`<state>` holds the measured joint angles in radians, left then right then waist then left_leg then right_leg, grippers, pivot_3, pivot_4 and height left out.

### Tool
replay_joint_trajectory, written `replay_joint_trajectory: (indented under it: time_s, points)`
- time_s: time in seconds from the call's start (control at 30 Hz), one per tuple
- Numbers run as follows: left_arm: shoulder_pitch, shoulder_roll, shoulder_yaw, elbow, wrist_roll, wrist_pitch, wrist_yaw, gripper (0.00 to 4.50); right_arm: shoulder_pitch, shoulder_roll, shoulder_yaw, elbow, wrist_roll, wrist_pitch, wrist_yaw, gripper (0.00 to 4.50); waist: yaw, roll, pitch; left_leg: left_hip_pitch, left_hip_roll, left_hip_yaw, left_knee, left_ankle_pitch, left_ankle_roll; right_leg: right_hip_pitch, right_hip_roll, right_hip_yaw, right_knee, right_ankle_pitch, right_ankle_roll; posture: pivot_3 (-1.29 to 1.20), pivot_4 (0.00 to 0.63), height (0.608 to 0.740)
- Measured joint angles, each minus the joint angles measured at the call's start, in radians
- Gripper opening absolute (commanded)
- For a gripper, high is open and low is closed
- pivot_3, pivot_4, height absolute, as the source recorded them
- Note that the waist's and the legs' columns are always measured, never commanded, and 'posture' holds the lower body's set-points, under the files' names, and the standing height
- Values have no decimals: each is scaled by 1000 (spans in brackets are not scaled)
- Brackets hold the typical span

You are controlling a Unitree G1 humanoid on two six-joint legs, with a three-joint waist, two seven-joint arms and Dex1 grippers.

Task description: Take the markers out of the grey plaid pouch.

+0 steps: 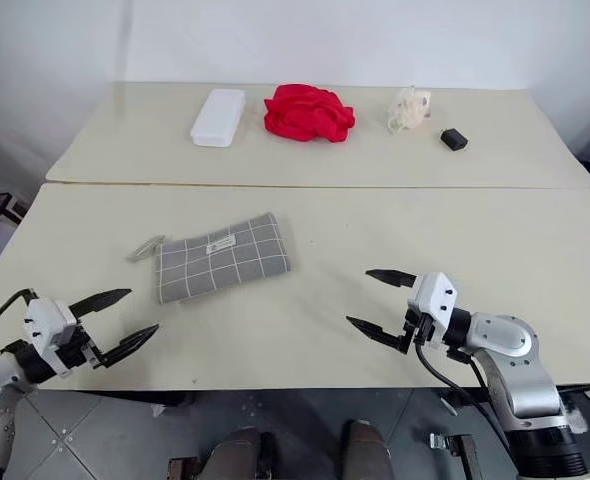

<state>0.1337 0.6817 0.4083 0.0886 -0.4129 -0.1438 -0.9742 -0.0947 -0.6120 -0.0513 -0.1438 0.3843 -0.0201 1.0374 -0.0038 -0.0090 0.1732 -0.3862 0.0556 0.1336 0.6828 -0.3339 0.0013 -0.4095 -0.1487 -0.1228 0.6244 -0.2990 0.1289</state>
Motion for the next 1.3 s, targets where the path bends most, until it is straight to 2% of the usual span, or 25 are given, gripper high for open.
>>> replay_joint_trajectory:
  time_s: [0.2,0.33,0.37,0.43,0.6,0.8,1.03,1.3]
  points:
    - [5,4,1,-6,-18,60,5,4456,1,3,2,-9,2,10,-6,4500,0,0,0,0,0,0,0,0,0,0,0,0,0,0,0,0,150,740]
    - [53,33,8,-52,-124,235,-35,4456,-21,26,11,-62,38,93,-37,4500,-2,0,0,0,0,0,0,0,0,-1,0,1,1,0,0,0,150,740]
    - [82,109,4,-66,-179,397,-45,4486,-42,26,25,-79,40,120,-40,4311,-6,-2,1,0,2,0,0,0,-1,-1,2,1,2,-1,-1,0,150,740]
    - [83,200,42,-80,-246,595,-37,4500,-90,25,49,-108,41,164,-46,3883,-8,-1,1,2,3,-3,0,0,-1,-1,2,2,2,-1,-2,0,150,740]
    - [3,208,112,-16,-332,810,13,4500,-221,27,128,-133,-14,249,-101,2173,-11,2,1,1,2,-5,0,0,-1,-2,2,3,3,-1,-1,0,150,740]
    - [-70,231,124,13,-350,974,44,4500,-329,107,259,-126,-104,350,-183,65,-18,1,1,0,2,1,0,0,-2,-3,2,2,3,-1,-2,0,150,740]
    - [-288,183,124,67,-449,1221,160,4500,-475,238,341,87,-251,256,-264,24,-27,0,0,0,2,2,0,0,-3,-4,2,3,4,-1,-2,0,150,740]
    - [-564,123,104,246,-428,1412,372,4500,-636,409,356,390,-389,155,-414,24,-38,-1,0,0,1,2,0,1,-4,-4,3,3,5,-1,-2,0,150,740]
